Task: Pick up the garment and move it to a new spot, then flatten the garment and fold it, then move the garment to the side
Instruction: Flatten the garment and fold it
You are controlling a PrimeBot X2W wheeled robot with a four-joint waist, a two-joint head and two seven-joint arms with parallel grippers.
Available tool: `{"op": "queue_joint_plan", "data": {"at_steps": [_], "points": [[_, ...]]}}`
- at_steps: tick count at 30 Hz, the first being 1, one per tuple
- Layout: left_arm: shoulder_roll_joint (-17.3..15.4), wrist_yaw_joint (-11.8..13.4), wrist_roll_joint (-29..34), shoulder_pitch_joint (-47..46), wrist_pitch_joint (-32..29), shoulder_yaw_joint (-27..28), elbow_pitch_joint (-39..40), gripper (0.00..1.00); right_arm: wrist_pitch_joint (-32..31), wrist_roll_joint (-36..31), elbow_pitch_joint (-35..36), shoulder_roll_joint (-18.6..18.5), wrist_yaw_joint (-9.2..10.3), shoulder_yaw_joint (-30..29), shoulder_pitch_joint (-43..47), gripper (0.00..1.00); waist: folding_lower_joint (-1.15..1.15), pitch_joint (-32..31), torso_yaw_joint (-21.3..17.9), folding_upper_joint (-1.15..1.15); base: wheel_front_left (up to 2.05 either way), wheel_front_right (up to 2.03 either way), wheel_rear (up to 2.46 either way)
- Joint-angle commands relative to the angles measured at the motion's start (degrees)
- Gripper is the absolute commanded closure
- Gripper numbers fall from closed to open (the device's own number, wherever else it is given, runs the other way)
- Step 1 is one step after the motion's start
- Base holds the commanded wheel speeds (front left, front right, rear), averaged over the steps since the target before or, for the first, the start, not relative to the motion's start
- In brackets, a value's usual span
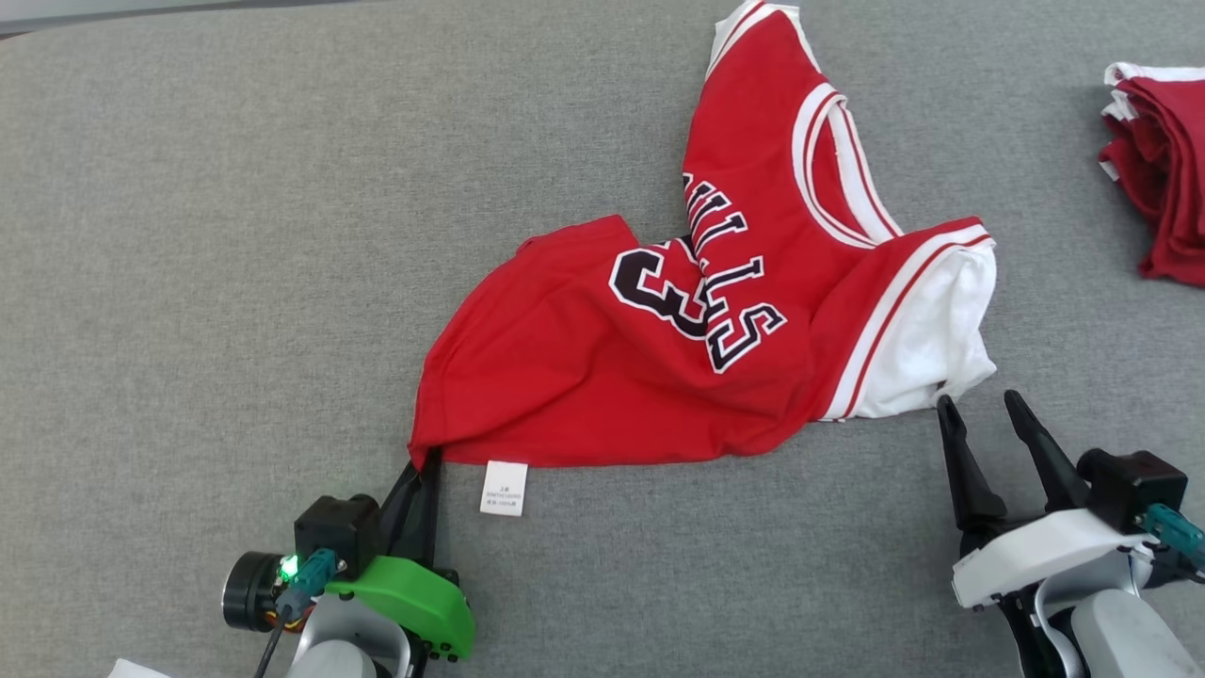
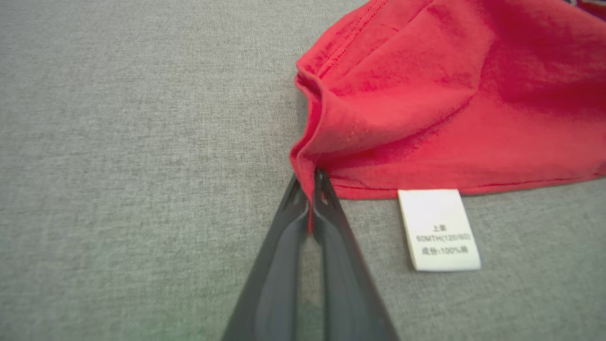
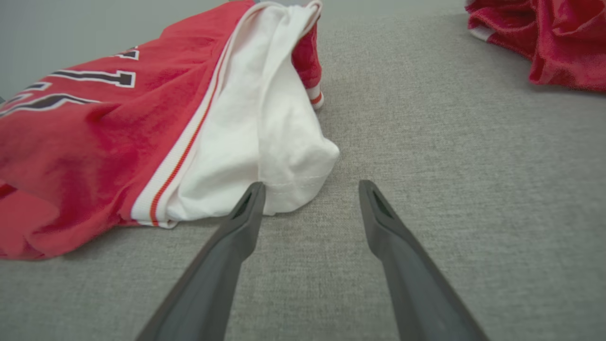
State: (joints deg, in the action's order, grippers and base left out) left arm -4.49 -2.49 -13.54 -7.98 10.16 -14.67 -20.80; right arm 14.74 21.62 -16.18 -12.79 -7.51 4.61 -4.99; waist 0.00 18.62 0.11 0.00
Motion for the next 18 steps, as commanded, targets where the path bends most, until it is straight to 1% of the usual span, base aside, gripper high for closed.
{"op": "queue_joint_plan", "data": {"at_steps": [1,6,7,8,9,14,18], "points": [[-0.45,0.3,0.1,-1.12,0.19,0.03,-0.44,1.0,0.4,0.66,-0.87,-0.48,0.05,0.69,-1.41,0.0,0.0,0.4,0.5,0.0,0.0,0.0,0.0],[-0.22,0.57,-0.02,-1.91,1.02,-0.39,-0.66,1.0,0.47,1.35,-2.98,-1.13,0.05,2.03,-2.82,0.0,0.0,0.7,1.24,0.0,0.0,0.0,0.0],[-0.19,0.68,-0.19,-1.98,1.35,-0.37,-0.67,1.0,0.45,1.54,-3.01,-1.13,0.05,2.09,-3.01,0.33,0.0,0.7,1.29,0.0,0.0,0.0,0.0],[-0.15,0.76,-0.3,-1.99,1.69,-0.33,-0.6,1.0,0.46,1.42,-2.87,-1.25,0.05,2.19,-3.16,0.33,0.0,0.71,1.31,0.0,0.0,0.0,0.0],[-0.12,0.78,-0.33,-2.03,2.0,-0.32,-0.43,1.0,0.47,1.14,-1.87,-1.35,0.05,1.7,-3.37,1.0,0.0,0.73,1.33,0.0,0.0,0.0,0.0],[-0.28,1.38,-0.1,-2.16,3.82,0.36,2.47,1.0,0.48,0.15,3.43,-0.93,0.05,-1.5,-0.7,1.0,0.0,0.3,1.26,0.0,0.0,0.0,0.0],[-0.98,2.4,0.76,-2.1,4.68,1.64,9.2,1.0,0.48,-0.72,10.2,-1.19,0.05,-3.88,0.71,1.0,0.0,-0.82,0.64,0.0,0.0,0.0,0.0]]}}
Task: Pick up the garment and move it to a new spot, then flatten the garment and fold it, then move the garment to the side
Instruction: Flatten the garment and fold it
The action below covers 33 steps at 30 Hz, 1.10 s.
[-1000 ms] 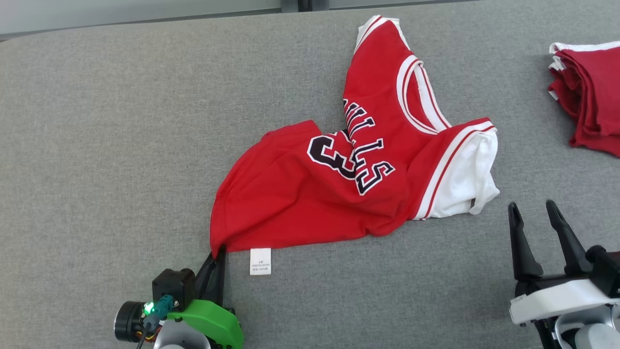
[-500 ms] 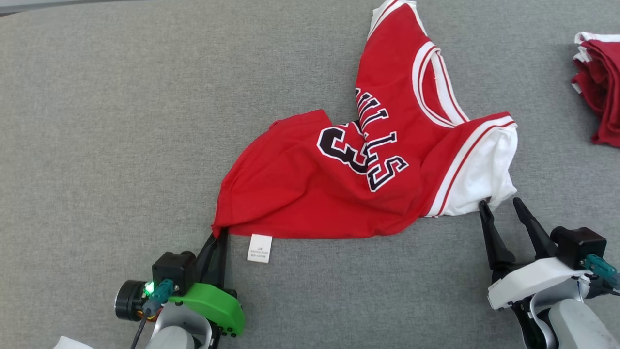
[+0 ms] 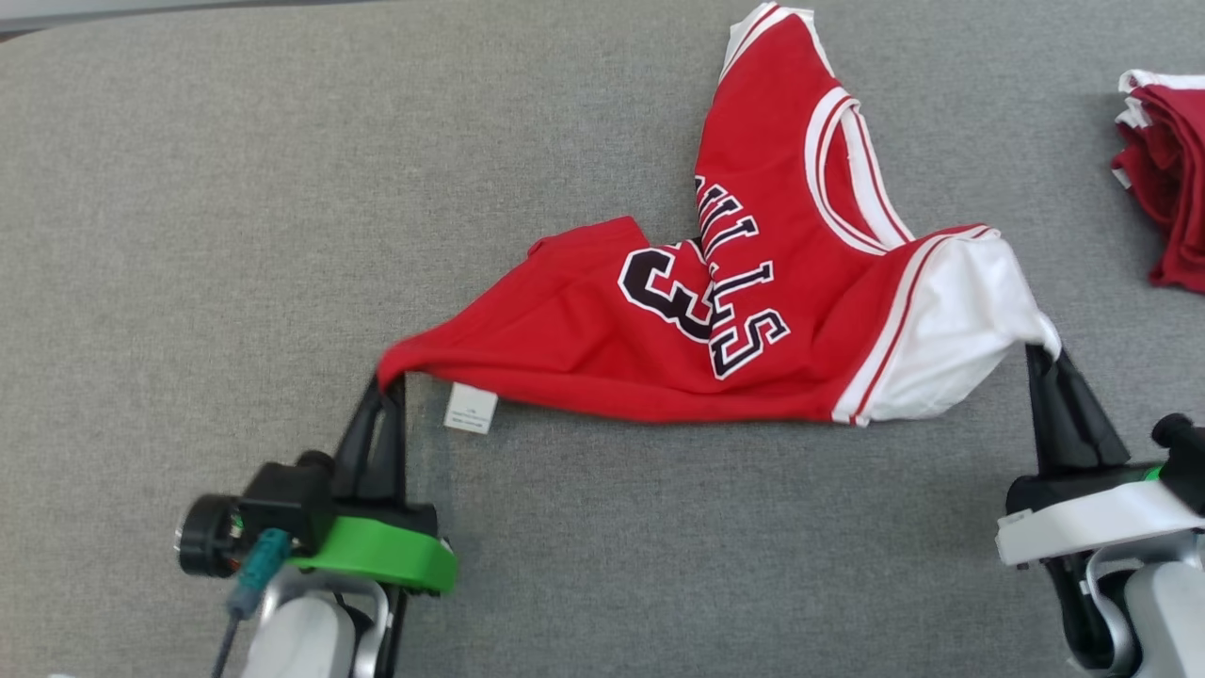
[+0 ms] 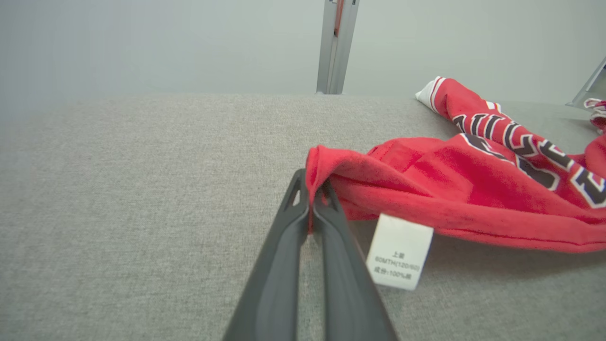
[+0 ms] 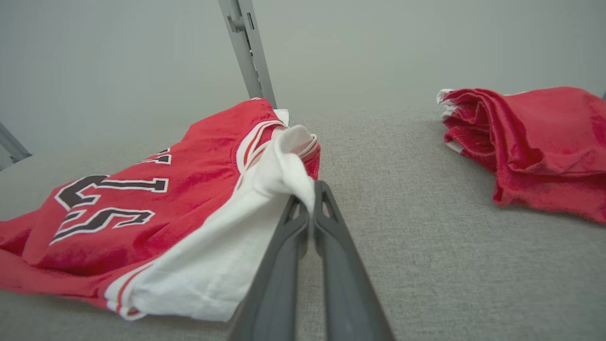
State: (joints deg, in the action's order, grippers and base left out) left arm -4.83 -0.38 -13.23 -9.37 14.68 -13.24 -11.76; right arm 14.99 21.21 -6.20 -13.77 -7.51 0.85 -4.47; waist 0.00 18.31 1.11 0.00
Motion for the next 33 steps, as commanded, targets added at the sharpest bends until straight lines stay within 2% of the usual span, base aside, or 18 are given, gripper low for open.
{"op": "queue_joint_plan", "data": {"at_steps": [1,10,16,19,27,33], "points": [[-0.89,0.53,0.69,-0.77,0.28,0.62,2.68,1.0,0.23,-0.67,2.23,-0.58,0.05,-0.63,0.4,1.0,0.0,-1.03,-0.59,0.0,0.0,0.0,0.0],[-3.89,1.21,3.95,-5.63,0.49,2.84,24.2,1.0,-1.21,-4.13,18.59,-4.88,0.06,-5.99,-3.63,1.0,0.0,-6.35,-1.45,0.0,0.0,0.0,0.0],[-6.23,0.98,5.4,-13.75,-2.66,4.46,33.32,1.0,-6.17,-5.21,29.04,-8.78,0.06,-10.86,-10.43,1.0,0.0,-8.82,-1.73,0.0,0.0,0.0,0.0],[-7.18,0.7,5.52,-18.42,-4.72,5.54,36.15,1.0,-8.62,-4.17,31.97,-11.21,0.06,-12.77,-14.76,1.0,0.0,-9.18,-1.91,0.0,0.0,0.0,0.0],[-8.47,-0.63,4.07,-27.83,-10.3,5.92,35.8,1.0,-13.27,0.04,29.97,-15.29,0.07,-11.6,-24.77,1.0,0.0,-7.59,-2.65,0.0,0.0,0.0,0.0],[-7.16,-1.98,1.2,-35.91,-10.92,5.58,24.12,1.0,-13.19,3.86,20.59,-16.3,0.06,-7.09,-33.9,1.0,0.0,-2.78,-2.76,0.0,0.0,0.0,0.0]]}}
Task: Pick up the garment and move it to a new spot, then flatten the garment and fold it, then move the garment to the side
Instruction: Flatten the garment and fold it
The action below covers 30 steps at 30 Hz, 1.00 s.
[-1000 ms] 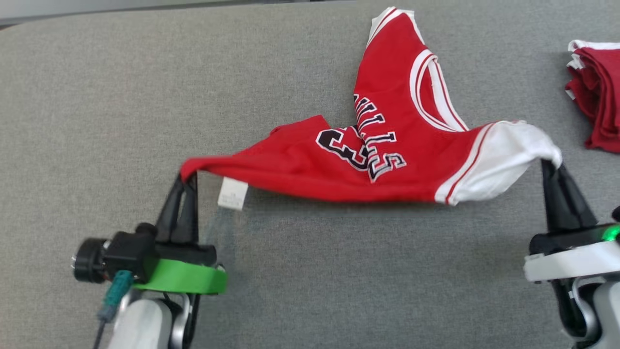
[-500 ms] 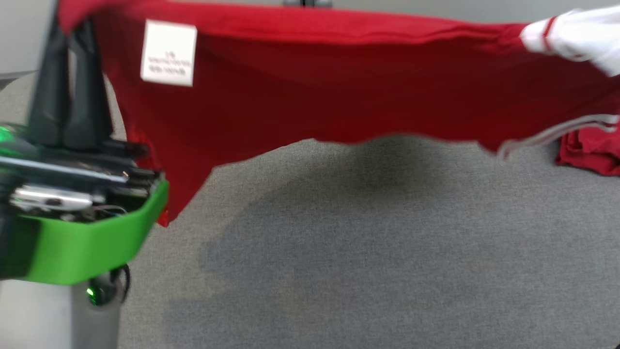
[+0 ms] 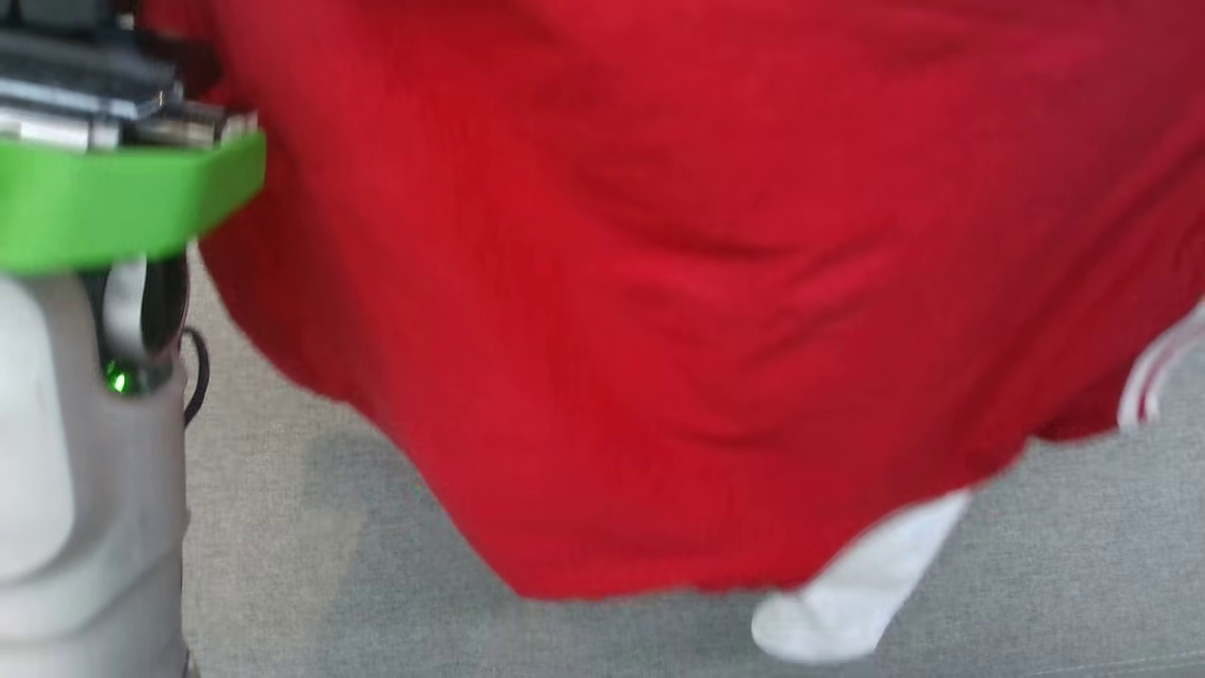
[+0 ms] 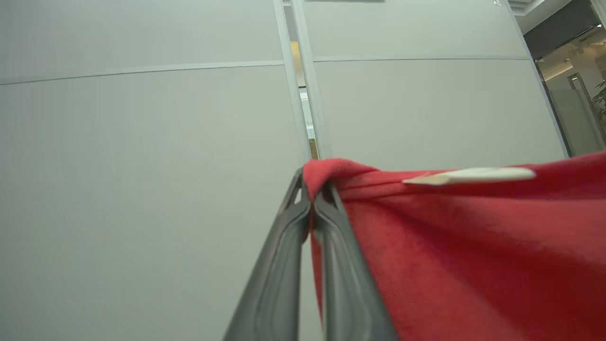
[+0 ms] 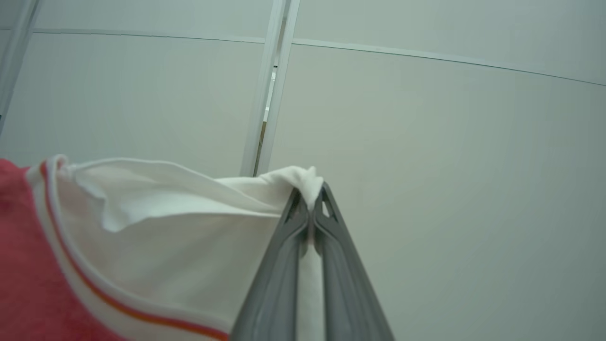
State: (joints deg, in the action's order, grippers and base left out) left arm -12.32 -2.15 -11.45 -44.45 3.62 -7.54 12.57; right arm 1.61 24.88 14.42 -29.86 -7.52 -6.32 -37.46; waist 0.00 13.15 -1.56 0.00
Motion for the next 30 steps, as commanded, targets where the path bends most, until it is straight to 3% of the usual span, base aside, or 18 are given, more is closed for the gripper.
{"op": "queue_joint_plan", "data": {"at_steps": [1,9,16,24,30], "points": [[0.44,-0.51,-0.52,-3.19,0.56,-0.43,-3.72,1.0,0.49,0.99,-2.69,-0.23,0.07,1.51,-3.63,1.0,0.0,3.37,-0.1,0.0,0.0,0.0,0.0],[3.14,-1.9,-2.26,-24.24,7.81,0.25,-30.2,1.0,3.94,3.09,-22.97,2.72,0.07,11.12,-27.66,1.0,0.0,7.93,-0.9,0.0,0.0,0.0,0.0],[3.16,-1.85,-3.67,-33.58,10.51,2.12,-55.34,1.0,8.85,4.56,-44.4,11.22,0.07,21.18,-40.25,1.0,0.0,9.03,-3.59,0.0,0.0,0.0,0.0],[5.51,-2.11,-5.5,-27.28,11.47,2.99,-75.27,1.0,11.33,9.82,-63.39,18.64,0.07,31.72,-35.93,1.0,0.0,13.38,-4.23,0.0,0.0,0.0,0.0],[6.78,-0.82,-8.53,-19.75,11.6,5.8,-81.29,1.0,13.15,15.94,-69.79,21.46,0.08,36.12,-28.87,1.0,0.0,15.48,-4.7,0.0,0.0,0.0,0.0]]}}
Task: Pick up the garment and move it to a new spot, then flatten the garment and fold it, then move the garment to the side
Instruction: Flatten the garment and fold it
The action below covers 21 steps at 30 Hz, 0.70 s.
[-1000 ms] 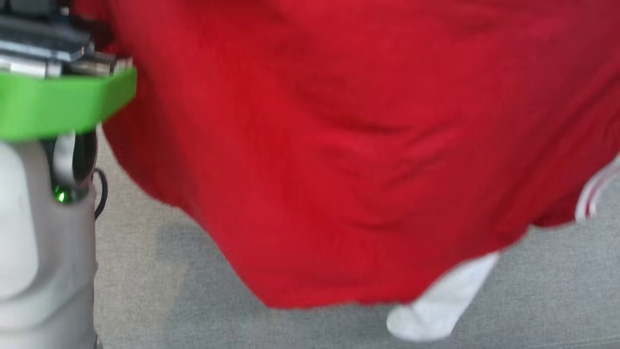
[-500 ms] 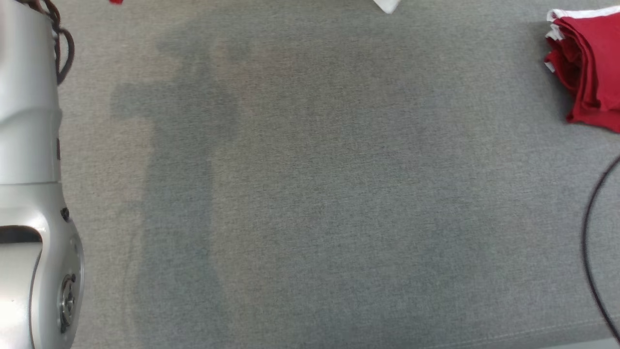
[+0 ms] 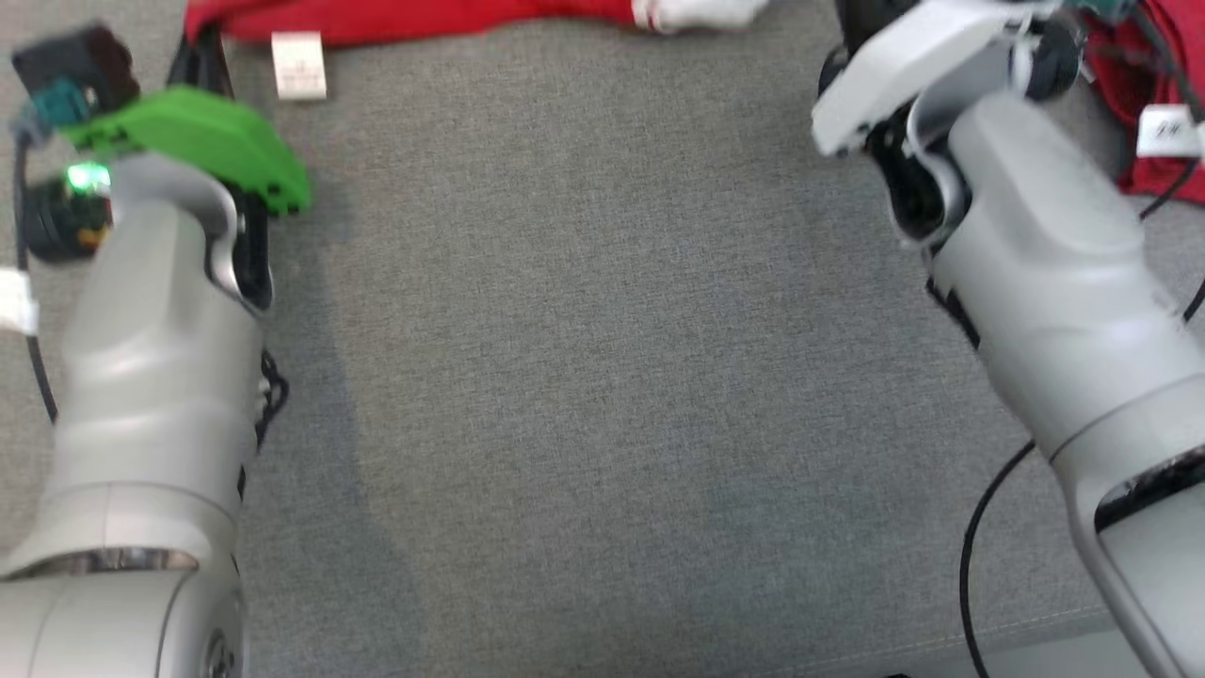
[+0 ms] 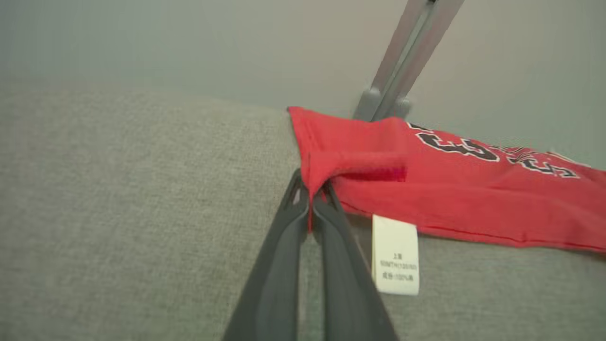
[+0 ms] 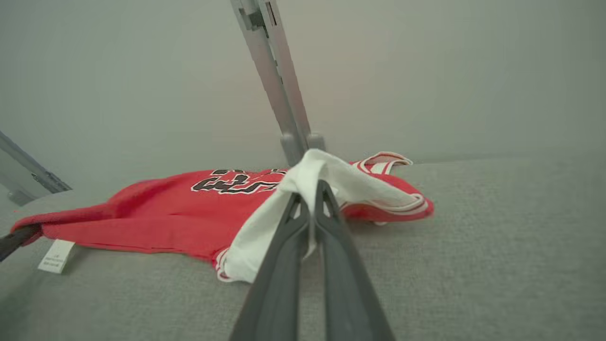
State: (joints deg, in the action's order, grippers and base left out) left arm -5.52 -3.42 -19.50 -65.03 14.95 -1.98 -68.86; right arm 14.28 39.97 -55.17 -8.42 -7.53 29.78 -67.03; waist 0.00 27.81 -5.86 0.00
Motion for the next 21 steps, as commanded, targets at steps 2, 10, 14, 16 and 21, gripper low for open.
{"op": "queue_joint_plan", "data": {"at_steps": [2,10,14,16,21], "points": [[0.26,0.5,-0.54,2.56,0.28,0.82,0.27,1.0,0.72,2.5,-1.12,0.2,0.09,0.51,2.74,1.0,0.0,0.87,-0.39,0.0,0.0,0.0,0.0],[1.04,0.33,0.35,12.72,0.26,3.87,11.68,1.0,0.92,2.47,11.96,-3.94,0.09,-3.77,16.14,1.0,0.0,-2.04,0.77,0.0,0.0,0.0,0.0],[1.14,-0.63,1.63,23.02,0.26,5.82,19.72,1.0,0.93,0.08,22.0,-5.86,0.09,-6.31,28.41,1.0,0.0,-6.03,0.77,0.0,0.0,0.0,0.0],[1.11,-0.99,2.72,27.95,0.25,6.19,23.18,1.0,0.94,-1.05,26.72,-6.66,0.09,-7.99,34.27,1.0,0.0,-7.9,0.87,0.0,0.0,0.0,0.0],[1.38,-1.4,4.17,41.37,0.26,6.33,31.56,1.0,0.94,-3.99,38.0,-7.37,0.09,-13.23,50.27,1.0,0.0,-11.83,1.7,0.0,0.0,0.0,0.0]]}}
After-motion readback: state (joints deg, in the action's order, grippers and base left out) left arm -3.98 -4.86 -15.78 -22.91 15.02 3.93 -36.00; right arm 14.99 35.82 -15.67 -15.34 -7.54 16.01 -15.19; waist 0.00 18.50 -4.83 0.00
